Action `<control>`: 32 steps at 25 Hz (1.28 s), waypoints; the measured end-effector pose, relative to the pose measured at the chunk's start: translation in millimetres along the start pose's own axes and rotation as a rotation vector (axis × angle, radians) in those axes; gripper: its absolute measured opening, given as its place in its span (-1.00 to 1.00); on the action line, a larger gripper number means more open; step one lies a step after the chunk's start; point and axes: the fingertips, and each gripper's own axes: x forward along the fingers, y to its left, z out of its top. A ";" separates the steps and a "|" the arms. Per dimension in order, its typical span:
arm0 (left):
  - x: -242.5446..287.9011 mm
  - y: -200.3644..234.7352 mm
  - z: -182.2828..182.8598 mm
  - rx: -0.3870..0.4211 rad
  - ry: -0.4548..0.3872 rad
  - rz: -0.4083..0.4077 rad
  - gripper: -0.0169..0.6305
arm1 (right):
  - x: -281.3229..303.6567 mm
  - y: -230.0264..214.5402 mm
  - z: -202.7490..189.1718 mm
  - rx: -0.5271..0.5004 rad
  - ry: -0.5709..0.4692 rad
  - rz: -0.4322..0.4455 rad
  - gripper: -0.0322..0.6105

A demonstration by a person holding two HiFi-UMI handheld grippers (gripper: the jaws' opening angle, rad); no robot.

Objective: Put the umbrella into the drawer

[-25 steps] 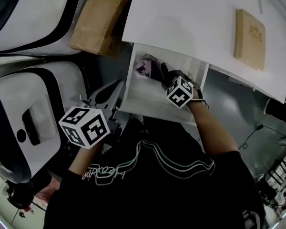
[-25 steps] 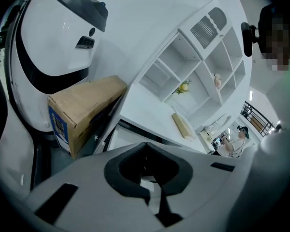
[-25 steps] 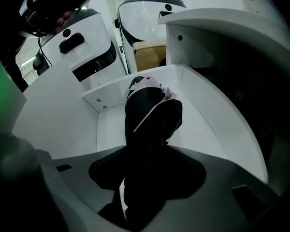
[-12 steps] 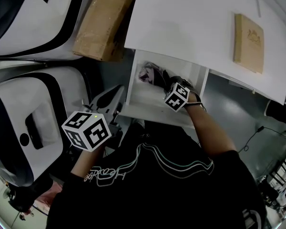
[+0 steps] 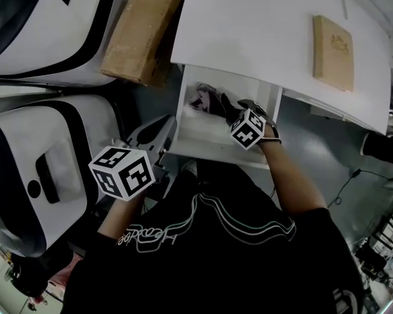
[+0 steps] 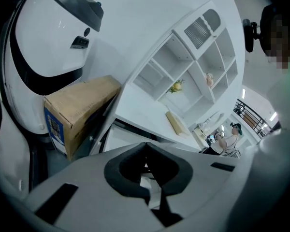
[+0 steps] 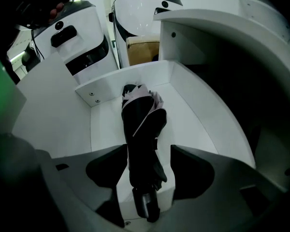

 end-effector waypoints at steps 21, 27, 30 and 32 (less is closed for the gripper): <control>-69.0 -106.1 -15.9 0.190 -0.002 -0.229 -0.89 | -270.8 66.3 61.1 0.462 -0.726 0.093 -0.11; -98.9 -146.2 -7.1 0.275 -0.052 -0.314 -0.89 | -359.1 85.7 69.6 0.554 -0.982 0.029 -0.50; -118.3 -166.7 -6.7 0.318 -0.077 -0.348 -0.89 | -393.7 108.7 74.6 0.540 -1.070 0.019 -0.68; -128.4 -177.8 -4.5 0.351 -0.100 -0.368 -0.89 | -410.3 126.4 80.2 0.498 -1.100 0.027 -0.70</control>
